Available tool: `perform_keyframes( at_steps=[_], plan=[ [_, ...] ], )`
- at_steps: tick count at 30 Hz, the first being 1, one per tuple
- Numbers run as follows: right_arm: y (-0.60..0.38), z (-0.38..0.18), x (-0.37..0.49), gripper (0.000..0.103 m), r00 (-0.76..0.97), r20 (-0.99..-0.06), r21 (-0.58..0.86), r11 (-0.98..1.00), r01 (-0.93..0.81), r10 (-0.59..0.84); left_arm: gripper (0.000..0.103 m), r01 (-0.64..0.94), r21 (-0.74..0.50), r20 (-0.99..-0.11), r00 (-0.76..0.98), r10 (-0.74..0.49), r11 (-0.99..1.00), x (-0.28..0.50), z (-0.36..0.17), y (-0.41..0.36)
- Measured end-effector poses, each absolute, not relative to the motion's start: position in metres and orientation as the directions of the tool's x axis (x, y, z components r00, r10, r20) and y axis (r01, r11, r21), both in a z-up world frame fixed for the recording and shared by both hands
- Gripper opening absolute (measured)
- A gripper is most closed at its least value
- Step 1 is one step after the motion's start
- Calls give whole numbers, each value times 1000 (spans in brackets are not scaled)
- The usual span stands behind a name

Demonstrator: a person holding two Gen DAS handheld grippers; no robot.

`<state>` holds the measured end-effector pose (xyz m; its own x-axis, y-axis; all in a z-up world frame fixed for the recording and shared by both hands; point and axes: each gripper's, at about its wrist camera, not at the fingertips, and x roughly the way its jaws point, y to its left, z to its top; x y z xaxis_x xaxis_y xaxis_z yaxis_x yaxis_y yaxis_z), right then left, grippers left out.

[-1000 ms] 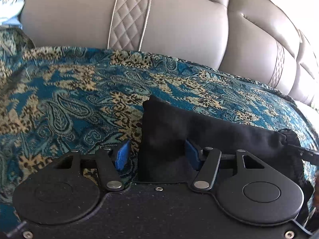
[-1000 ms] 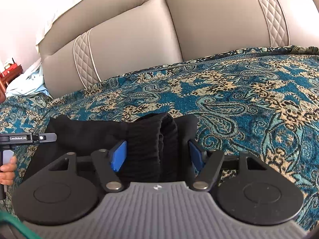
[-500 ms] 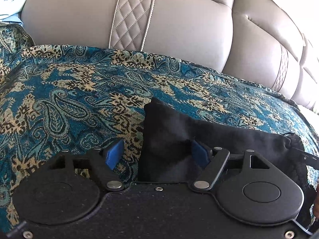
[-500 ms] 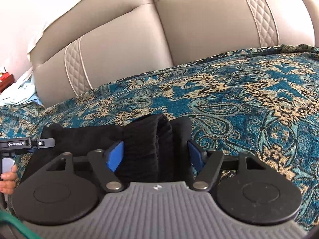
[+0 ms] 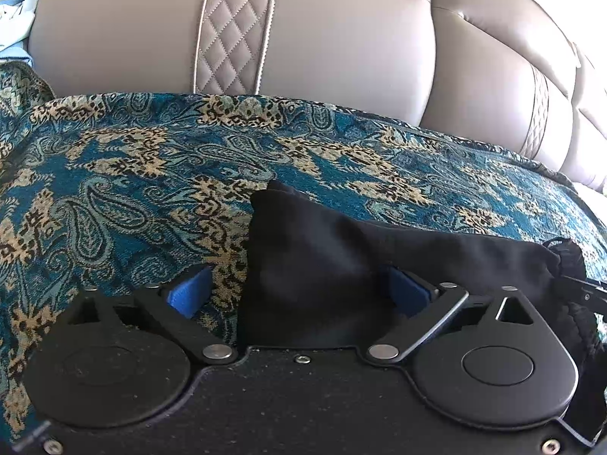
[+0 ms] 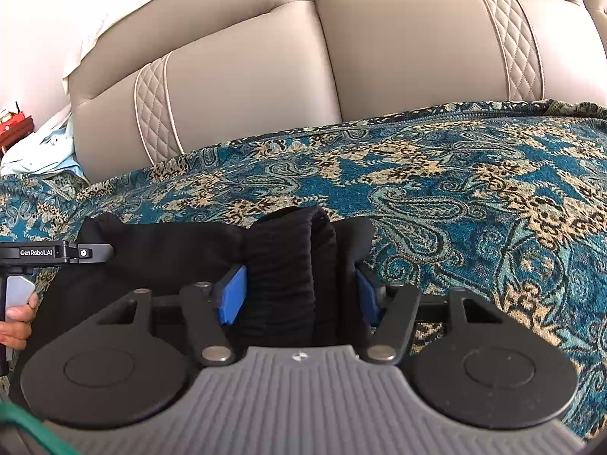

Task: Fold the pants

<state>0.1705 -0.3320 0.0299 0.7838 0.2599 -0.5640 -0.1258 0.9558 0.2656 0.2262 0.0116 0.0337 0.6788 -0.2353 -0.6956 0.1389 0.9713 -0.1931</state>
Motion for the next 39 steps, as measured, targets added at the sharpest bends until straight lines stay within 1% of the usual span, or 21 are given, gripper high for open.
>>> perform_keyframes(
  at_steps=[5, 7, 8, 9, 10, 12, 14, 15, 18, 20, 23, 27, 32, 34, 37, 39],
  plan=[
    [-331, 30, 170, 58, 779, -564, 264, 954, -143, 273, 102, 132, -181, -694, 685, -222, 975, 226, 33, 8],
    [-332, 30, 170, 56, 780, -562, 272, 952, -140, 275, 94, 123, -178, -688, 694, -212, 976, 224, 34, 8],
    [-332, 31, 169, 54, 782, -560, 274, 952, -137, 274, 83, 117, -174, -681, 703, -205, 978, 221, 35, 7],
    [-331, 31, 168, 51, 786, -557, 275, 952, -132, 270, 65, 110, -172, -667, 718, -198, 979, 217, 38, 6],
    [-330, 31, 168, 49, 789, -553, 278, 952, -129, 268, 56, 116, -173, -657, 726, -202, 978, 214, 40, 5],
    [-325, 31, 166, 44, 794, -547, 272, 954, -130, 264, 30, 103, -129, -643, 748, -162, 986, 207, 45, -3],
    [-316, 31, 164, 39, 802, -541, 236, 961, -146, 255, 19, 95, -79, -620, 775, -124, 992, 200, 48, -9],
    [-314, 32, 162, 35, 805, -534, 235, 960, -151, 258, 17, 85, -61, -608, 787, -104, 995, 196, 50, -12],
    [-306, 37, 156, 27, 821, -507, 236, 959, -159, 261, 17, 64, -27, -555, 829, -68, 998, 184, 57, -12],
    [-299, 40, 155, 26, 834, -488, 231, 960, -160, 256, 17, 54, -10, -527, 848, -51, 999, 180, 65, -8],
    [-283, 43, 166, 25, 842, -475, 223, 961, -165, 255, 17, 31, 14, -510, 860, -19, 999, 183, 74, 3],
    [-258, 50, 201, 23, 849, -459, 250, 955, -161, 264, 18, -23, 53, -511, 858, 47, 998, 216, 83, 24],
    [-226, 65, 250, 23, 857, -443, 237, 956, -172, 264, 18, -93, 61, -522, 846, 111, 994, 271, 87, 50],
    [-217, 65, 268, 23, 853, -454, 232, 959, -165, 257, 18, -111, 74, -533, 836, 134, 991, 292, 79, 54],
    [-208, 52, 287, 23, 839, -496, 215, 968, -131, 223, 19, -121, 78, -572, 807, 144, 990, 310, 58, 55],
    [-204, 38, 290, 27, 836, -514, 171, 978, -118, 191, 21, -105, 111, -588, 795, 150, 988, 313, 43, 51]
  ],
)
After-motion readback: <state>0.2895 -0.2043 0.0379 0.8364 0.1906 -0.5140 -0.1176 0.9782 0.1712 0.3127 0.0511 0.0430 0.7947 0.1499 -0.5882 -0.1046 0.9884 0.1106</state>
